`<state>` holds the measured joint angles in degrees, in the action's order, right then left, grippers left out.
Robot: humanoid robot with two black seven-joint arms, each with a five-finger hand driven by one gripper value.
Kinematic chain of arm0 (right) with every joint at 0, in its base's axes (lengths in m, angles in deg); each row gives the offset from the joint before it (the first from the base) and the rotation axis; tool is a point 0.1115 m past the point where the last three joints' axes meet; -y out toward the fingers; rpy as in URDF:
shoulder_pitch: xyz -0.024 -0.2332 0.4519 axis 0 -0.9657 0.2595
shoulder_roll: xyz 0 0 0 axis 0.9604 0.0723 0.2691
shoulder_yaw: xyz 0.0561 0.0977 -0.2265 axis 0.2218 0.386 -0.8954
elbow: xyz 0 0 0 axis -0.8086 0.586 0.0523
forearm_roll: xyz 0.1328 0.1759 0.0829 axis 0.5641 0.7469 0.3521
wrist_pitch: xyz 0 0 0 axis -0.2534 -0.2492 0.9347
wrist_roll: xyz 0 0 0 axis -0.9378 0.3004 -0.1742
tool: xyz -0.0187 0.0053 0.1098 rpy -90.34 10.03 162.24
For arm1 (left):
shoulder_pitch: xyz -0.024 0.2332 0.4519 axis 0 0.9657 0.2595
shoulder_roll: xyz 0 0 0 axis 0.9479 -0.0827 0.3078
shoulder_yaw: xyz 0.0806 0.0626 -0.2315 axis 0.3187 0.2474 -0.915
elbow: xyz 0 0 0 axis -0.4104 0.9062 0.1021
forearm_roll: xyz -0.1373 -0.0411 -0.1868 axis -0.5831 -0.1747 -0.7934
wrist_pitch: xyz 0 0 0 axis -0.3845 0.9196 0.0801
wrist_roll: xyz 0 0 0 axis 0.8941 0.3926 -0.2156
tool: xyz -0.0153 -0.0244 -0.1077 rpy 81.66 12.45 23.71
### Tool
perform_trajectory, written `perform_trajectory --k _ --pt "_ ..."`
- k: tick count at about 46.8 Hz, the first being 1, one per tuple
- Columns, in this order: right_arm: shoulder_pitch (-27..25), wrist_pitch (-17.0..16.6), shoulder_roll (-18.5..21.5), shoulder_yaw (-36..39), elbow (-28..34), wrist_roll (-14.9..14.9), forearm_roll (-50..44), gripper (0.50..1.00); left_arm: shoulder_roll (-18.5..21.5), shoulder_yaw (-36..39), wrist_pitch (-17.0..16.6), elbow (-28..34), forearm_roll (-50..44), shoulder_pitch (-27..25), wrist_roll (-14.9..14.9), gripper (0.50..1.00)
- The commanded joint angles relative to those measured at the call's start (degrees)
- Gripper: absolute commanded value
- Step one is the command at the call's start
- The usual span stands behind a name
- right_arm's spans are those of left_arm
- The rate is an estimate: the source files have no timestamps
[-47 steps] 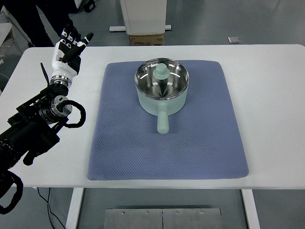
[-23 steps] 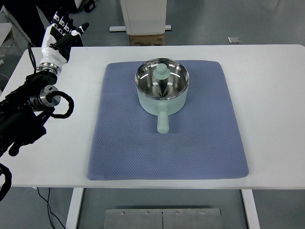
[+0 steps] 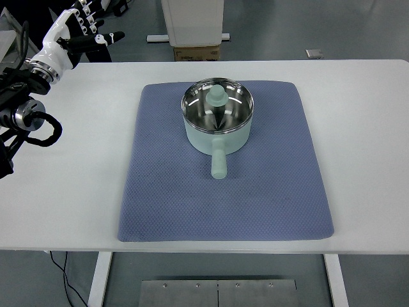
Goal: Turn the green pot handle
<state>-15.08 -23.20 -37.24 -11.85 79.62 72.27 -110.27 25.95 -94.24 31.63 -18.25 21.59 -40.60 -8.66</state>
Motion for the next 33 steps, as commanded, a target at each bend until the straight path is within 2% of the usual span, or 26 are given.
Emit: perform_trajectory --k 1,9,18,25,28,33 --pt "-0.04 -0.02 0.00 0.00 0.00 0.00 0.00 1.000 1.82 0.07 0.16 3.13 6.62 -0.76 -0.09 1.000" --pt "0.04 -0.02 0.00 0.00 0.00 0.00 0.00 1.000 5.42 0.16 3.24 8.58 19.10 -1.99 -0.79 1.000" --pt "0.04 -0.02 0.00 0.00 0.00 0.00 0.00 1.000 6.65 0.16 4.03 13.68 33.17 -2.60 -6.85 1.000" --pt "0.04 -0.02 0.00 0.00 0.00 0.00 0.00 1.000 6.57 0.16 7.19 14.91 42.31 -4.71 -11.34 1.000" --pt "0.04 -0.02 0.00 0.00 0.00 0.00 0.00 1.000 6.57 0.42 7.55 16.14 45.65 -5.59 -13.10 1.000" --pt "0.04 -0.02 0.00 0.00 0.00 0.00 0.00 1.000 6.48 1.21 7.37 17.99 51.98 -6.82 -13.30 1.000"
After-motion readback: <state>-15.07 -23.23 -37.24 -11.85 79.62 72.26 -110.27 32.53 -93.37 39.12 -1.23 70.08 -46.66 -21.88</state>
